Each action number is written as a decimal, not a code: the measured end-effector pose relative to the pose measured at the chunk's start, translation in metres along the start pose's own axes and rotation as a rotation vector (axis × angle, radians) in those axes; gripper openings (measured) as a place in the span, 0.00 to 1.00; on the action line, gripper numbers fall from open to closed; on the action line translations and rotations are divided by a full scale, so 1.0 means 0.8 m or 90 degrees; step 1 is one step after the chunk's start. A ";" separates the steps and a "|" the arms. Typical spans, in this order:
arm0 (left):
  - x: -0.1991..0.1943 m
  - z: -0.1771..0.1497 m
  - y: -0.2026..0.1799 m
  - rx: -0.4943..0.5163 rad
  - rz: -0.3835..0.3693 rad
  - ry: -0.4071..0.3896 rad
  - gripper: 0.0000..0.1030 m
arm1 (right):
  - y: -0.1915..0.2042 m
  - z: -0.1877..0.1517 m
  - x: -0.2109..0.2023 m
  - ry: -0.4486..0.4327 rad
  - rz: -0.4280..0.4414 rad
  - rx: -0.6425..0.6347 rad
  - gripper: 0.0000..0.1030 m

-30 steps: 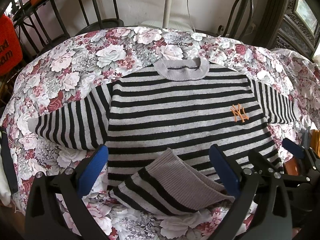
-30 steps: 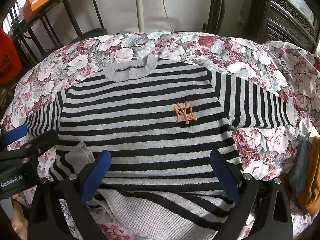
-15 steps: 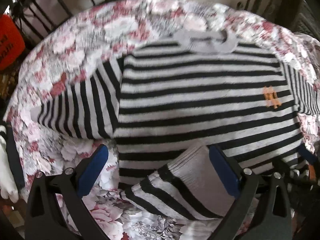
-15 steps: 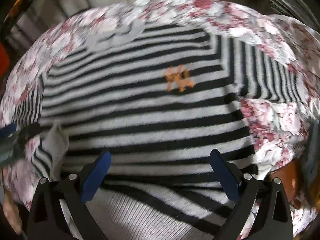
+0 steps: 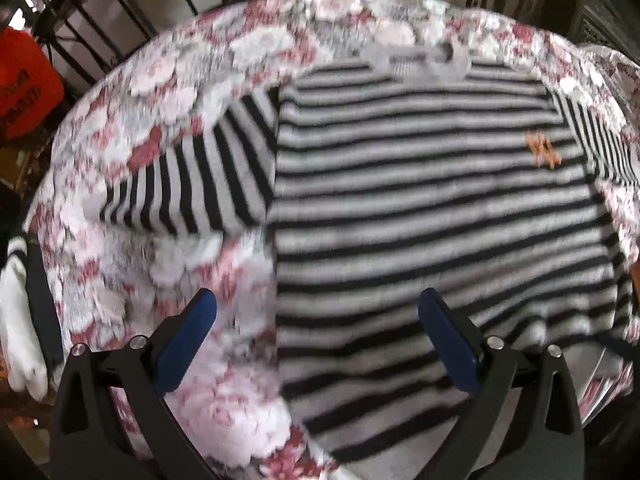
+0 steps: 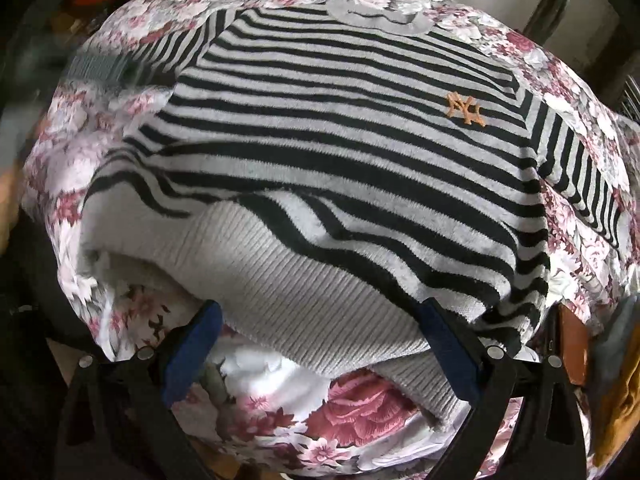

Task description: Fold small clothes

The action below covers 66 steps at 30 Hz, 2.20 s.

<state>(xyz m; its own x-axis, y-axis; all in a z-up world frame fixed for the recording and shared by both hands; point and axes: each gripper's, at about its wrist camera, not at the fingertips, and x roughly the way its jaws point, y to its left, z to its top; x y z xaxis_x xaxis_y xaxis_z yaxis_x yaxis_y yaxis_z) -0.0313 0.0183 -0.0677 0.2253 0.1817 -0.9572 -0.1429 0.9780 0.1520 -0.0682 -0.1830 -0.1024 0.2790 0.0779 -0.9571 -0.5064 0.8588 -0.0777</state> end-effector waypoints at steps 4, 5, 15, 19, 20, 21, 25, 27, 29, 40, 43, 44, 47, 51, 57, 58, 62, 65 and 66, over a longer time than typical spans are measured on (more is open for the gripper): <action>0.025 -0.048 -0.021 0.064 0.002 0.061 0.96 | -0.032 0.003 -0.028 -0.062 0.037 0.111 0.96; 0.031 -0.061 -0.031 0.095 0.024 0.069 0.96 | -0.041 0.001 -0.032 -0.070 0.035 0.134 0.96; 0.015 -0.088 0.016 -0.083 -0.168 0.100 0.96 | -0.144 -0.093 -0.032 -0.068 0.097 0.406 0.93; 0.013 -0.083 0.012 -0.118 -0.292 0.108 0.96 | -0.156 -0.093 -0.027 -0.106 0.161 0.463 0.92; 0.015 -0.083 0.013 -0.130 -0.310 0.112 0.96 | -0.160 -0.092 -0.028 -0.116 0.183 0.478 0.92; 0.019 -0.083 0.015 -0.144 -0.333 0.121 0.96 | -0.164 -0.091 -0.029 -0.124 0.203 0.491 0.92; 0.038 -0.086 0.013 -0.161 -0.355 0.144 0.95 | -0.178 -0.100 -0.017 -0.113 0.233 0.551 0.76; 0.034 -0.084 0.008 -0.160 -0.358 0.134 0.94 | -0.177 -0.102 -0.023 -0.124 0.232 0.545 0.65; 0.031 -0.080 0.009 -0.172 -0.368 0.133 0.94 | -0.172 -0.102 -0.028 -0.130 0.263 0.528 0.37; 0.032 -0.091 0.006 -0.164 -0.341 0.118 0.77 | -0.155 -0.086 -0.002 -0.094 0.262 0.517 0.12; 0.028 -0.094 0.027 -0.177 -0.348 0.117 0.33 | -0.162 -0.093 -0.018 -0.110 0.246 0.515 0.11; 0.027 -0.096 0.034 -0.185 -0.363 0.120 0.21 | -0.165 -0.097 -0.032 -0.122 0.219 0.502 0.11; 0.023 -0.105 0.044 -0.168 -0.344 0.132 0.20 | -0.178 -0.114 -0.048 -0.080 0.144 0.449 0.10; 0.030 -0.116 0.033 -0.110 -0.300 0.167 0.22 | -0.181 -0.128 -0.021 0.020 0.100 0.407 0.07; -0.013 -0.116 0.046 -0.082 -0.261 0.122 0.67 | -0.175 -0.129 -0.057 -0.004 0.023 0.367 0.25; -0.024 -0.118 0.050 -0.078 -0.230 0.098 0.89 | -0.175 -0.131 -0.069 -0.030 0.001 0.367 0.30; -0.058 -0.088 0.043 -0.062 -0.176 0.012 0.93 | -0.157 -0.091 -0.099 -0.137 0.002 0.334 0.45; -0.049 -0.057 0.008 -0.033 -0.201 0.004 0.95 | -0.124 -0.042 -0.073 -0.141 0.020 0.284 0.47; -0.038 -0.056 -0.003 -0.021 -0.180 0.009 0.95 | -0.113 -0.038 -0.064 -0.134 0.026 0.276 0.49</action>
<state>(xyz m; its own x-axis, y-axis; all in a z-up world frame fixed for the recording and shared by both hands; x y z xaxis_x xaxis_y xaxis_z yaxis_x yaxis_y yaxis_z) -0.0807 0.0057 -0.0498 0.2477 -0.0999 -0.9637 -0.1068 0.9858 -0.1296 -0.0615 -0.2802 -0.0548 0.4478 0.1787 -0.8761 -0.1467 0.9812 0.1252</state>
